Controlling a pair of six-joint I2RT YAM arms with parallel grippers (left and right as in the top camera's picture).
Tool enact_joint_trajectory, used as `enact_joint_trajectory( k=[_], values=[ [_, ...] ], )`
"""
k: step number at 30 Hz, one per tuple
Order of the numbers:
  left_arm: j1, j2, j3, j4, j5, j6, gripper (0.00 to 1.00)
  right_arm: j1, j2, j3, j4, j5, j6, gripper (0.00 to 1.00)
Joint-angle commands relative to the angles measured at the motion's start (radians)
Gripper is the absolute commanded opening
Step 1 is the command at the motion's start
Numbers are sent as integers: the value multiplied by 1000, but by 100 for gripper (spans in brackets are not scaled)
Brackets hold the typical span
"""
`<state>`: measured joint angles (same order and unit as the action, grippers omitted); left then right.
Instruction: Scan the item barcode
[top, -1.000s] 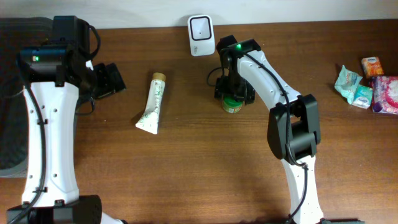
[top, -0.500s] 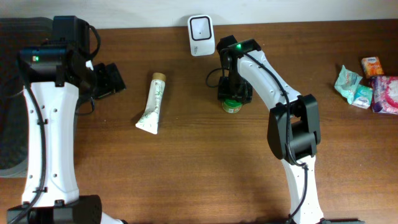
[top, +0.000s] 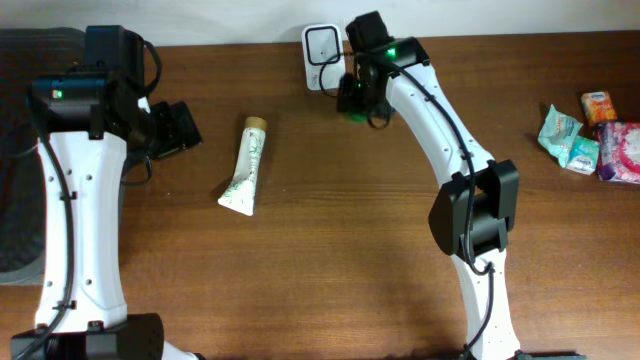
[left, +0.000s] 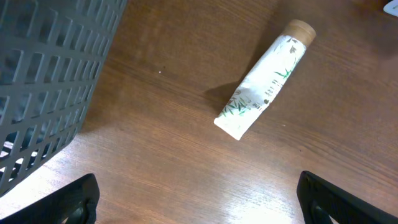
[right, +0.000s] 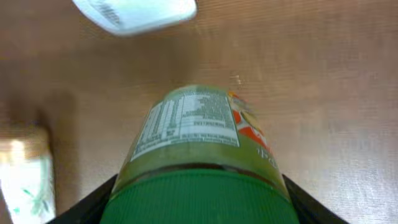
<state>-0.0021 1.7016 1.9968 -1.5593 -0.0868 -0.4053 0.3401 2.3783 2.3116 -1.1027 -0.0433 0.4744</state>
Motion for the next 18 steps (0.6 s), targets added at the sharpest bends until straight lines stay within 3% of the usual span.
enact_joint_trajectory(
  k=[1,9,13,18],
  values=[
    [7,-18,0,-1,-8,-5,99,3,-10,24,136,-2,1,60],
    [7,-18,0,-2,-8,-5,99,31,6,21,622,71,1,61],
    [7,-18,0,-2,-8,-5,99,40,77,21,861,180,0,71],
    [7,-18,0,-1,-8,-5,99,39,160,21,1058,183,-82,71]
  ],
)
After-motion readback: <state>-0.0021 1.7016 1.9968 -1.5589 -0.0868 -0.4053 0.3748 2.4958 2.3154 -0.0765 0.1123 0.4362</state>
